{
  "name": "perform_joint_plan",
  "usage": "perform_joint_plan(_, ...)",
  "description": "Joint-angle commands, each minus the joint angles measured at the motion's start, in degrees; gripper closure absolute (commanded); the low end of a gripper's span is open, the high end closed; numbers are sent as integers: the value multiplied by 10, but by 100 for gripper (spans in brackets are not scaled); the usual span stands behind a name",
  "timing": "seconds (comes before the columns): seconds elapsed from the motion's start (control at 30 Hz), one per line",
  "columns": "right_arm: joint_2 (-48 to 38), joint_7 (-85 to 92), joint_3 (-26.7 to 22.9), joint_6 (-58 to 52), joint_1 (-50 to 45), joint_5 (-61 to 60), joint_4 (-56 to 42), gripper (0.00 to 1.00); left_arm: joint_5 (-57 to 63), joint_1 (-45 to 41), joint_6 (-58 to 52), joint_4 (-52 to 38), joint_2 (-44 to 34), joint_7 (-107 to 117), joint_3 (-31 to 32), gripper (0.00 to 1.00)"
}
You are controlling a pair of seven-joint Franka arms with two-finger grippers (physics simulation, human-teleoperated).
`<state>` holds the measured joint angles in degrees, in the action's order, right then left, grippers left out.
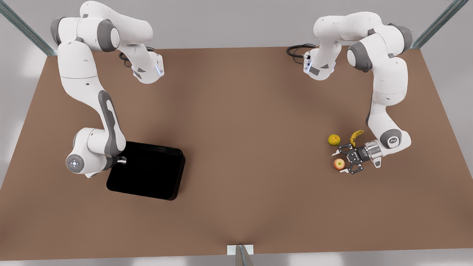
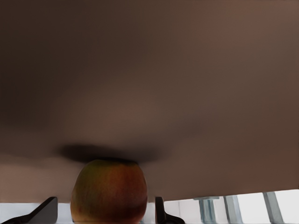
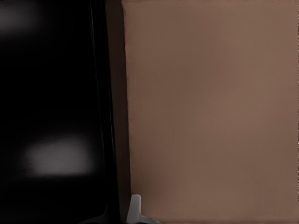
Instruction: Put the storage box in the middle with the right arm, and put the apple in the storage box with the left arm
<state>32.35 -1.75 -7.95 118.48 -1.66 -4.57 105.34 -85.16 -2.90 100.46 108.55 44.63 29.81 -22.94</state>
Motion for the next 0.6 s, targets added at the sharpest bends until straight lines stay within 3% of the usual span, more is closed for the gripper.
perform_joint_plan(0.0,-1,1,0,0,-1,0,-1,78,-15,-1,0,0,0,1,0,0)
perform_joint_plan(0.07,-2,-2,1,-1,-8,0,-4,79,-22,0,1,0,3,1,0,1)
perform_joint_plan(0.13,-4,-4,6,-5,-9,-1,-7,79,-24,0,1,0,3,5,-1,22)
perform_joint_plan(0.47,-1,-7,34,-37,-141,-43,-141,79,-58,2,17,-1,12,9,3,33)
perform_joint_plan(0.57,13,-5,41,-38,-188,-44,-161,79,-62,2,18,-1,15,9,5,45)
